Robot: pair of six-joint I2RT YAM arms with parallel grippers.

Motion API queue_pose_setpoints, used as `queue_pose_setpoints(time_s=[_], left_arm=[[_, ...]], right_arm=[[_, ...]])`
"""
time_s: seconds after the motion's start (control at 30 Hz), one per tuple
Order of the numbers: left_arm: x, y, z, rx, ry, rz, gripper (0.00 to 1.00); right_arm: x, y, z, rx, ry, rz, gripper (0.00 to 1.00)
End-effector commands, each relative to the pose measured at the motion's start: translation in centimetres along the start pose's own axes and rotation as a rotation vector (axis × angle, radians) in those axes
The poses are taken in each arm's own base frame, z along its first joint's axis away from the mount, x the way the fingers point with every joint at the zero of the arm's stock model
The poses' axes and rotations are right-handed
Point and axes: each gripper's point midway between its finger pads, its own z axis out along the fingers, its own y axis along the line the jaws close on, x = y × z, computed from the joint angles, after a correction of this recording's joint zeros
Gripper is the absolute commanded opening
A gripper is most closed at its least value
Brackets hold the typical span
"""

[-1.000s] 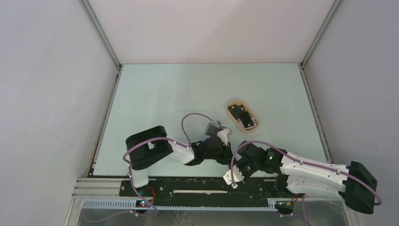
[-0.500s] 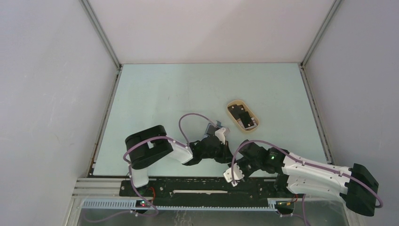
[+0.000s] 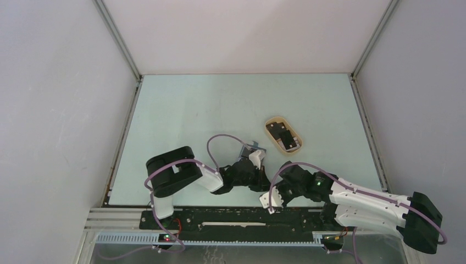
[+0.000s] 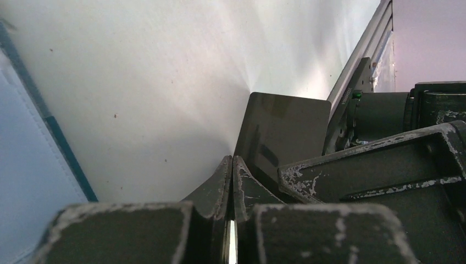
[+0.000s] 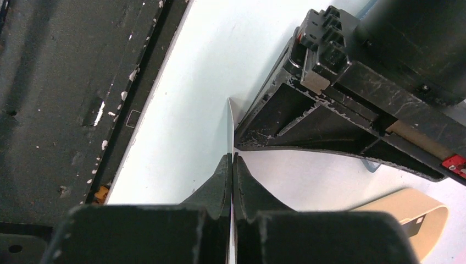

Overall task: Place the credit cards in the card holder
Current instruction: Pick up the credit card at the corner of the board.

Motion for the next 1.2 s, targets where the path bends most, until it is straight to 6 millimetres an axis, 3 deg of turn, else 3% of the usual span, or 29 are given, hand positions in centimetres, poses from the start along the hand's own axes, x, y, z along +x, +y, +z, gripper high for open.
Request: queue_pose_setpoints(time_s=[0.0,0.2,0.27,0.4,0.57,0.67,0.73,0.83,0.9,1.03,1.17], left_arm=[[3.0,3.9,-1.0,-0.114,0.081,-0.032,0.07],[0.3,1.7,-2.7,-0.057,-0.020,0.012,0.17],[-1.2,0.4,-3.9,-0.031,-0.080,0.057,0.21],[-3.9,0.0,-6.6,-0.059,-0.205,0.171,0.28],[-7.2,-0.5,-10.9,-0.112,-0.374,0.357,0.35],[-9.7,-1.0,-13.8,-0.159,-0.498,0.467,0.46],[-11.3,-1.2,-15.6,-0.203,-0.576,0.500,0.58],[-13.1,-0.9,-17.7,-0.266,-0.683,0.480,0.86],[-13.5,-0.3,-18.4,-0.280,-0.725,0.422,0.99],[-12.4,1.0,-17.9,-0.248,-0.716,0.283,1.00],[-10.0,3.2,-17.1,-0.212,-0.702,0.056,0.94]], right_arm=[[-0.6,-2.0,-0.5,0.066,-0.010,-0.015,0.00],[-0.9,-2.5,-1.7,0.063,-0.015,0.028,0.00],[-0.7,-2.7,-2.4,0.060,-0.013,0.050,0.00],[-0.6,-3.6,-3.9,0.091,-0.036,0.123,0.00],[-1.1,-6.7,-7.0,0.194,-0.135,0.318,0.00],[-1.3,-9.3,-9.3,0.255,-0.226,0.476,0.00],[-1.7,-10.6,-10.6,0.253,-0.289,0.563,0.00],[-2.4,-12.7,-11.8,0.211,-0.387,0.694,0.00],[-3.1,-14.3,-12.5,0.183,-0.458,0.765,0.00],[-4.4,-17.3,-12.2,0.097,-0.583,0.889,0.00],[-4.8,-19.4,-10.1,0.011,-0.625,0.992,0.00]])
